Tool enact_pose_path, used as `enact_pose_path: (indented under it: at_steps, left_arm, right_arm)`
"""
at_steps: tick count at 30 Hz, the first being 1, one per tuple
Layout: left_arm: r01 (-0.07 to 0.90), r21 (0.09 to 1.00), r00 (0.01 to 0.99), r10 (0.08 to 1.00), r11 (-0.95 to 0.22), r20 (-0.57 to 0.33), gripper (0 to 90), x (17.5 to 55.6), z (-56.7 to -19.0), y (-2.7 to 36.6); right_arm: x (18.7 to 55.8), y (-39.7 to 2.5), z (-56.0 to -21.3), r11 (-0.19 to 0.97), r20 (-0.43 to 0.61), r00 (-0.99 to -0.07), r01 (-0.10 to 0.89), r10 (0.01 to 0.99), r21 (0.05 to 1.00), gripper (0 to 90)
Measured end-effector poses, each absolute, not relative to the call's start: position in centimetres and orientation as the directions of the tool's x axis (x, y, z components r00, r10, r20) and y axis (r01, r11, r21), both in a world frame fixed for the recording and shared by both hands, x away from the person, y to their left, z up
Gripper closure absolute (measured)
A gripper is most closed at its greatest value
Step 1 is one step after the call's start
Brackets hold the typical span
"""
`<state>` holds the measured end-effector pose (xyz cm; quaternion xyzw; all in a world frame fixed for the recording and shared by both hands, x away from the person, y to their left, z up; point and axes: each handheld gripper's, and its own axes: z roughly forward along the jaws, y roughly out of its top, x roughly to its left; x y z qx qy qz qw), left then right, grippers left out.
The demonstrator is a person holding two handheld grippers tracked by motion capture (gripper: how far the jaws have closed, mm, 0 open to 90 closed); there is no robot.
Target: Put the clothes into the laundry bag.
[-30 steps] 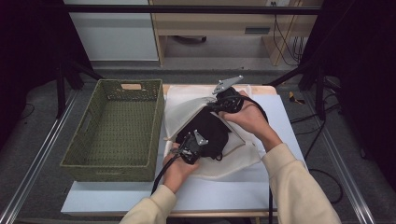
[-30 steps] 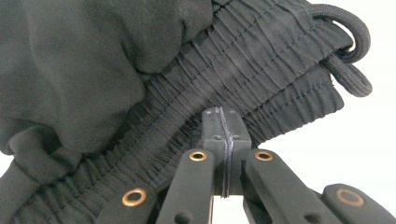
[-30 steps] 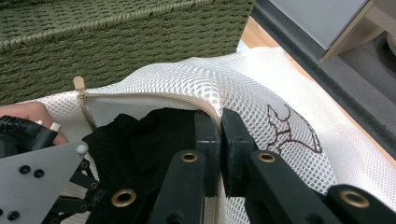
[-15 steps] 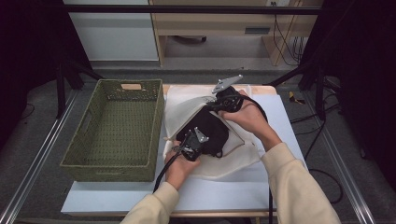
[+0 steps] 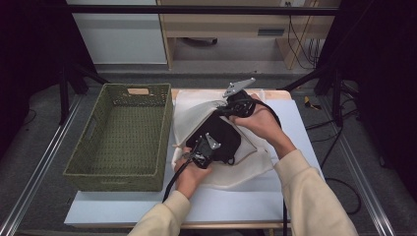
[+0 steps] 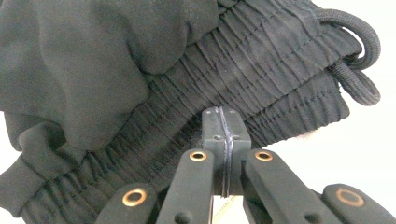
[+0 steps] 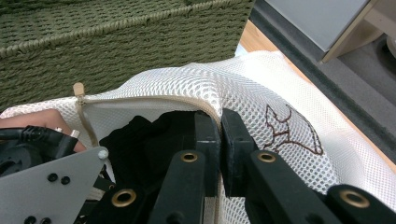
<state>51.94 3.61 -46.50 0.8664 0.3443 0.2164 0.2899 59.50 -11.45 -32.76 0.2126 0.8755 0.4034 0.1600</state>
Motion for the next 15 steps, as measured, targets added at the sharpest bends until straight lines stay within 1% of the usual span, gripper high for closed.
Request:
enact_pose_path:
  at_steps: [15]
  left_arm:
    - [0.474, 0.645, 0.663, 0.725, -0.6, 0.188, 90.0, 52.87, -46.49, 3.2]
  right_arm:
    - [59.4, -11.47, -32.58, 0.584, -0.111, -0.86, 0.238, 0.498, 0.776, 87.1]
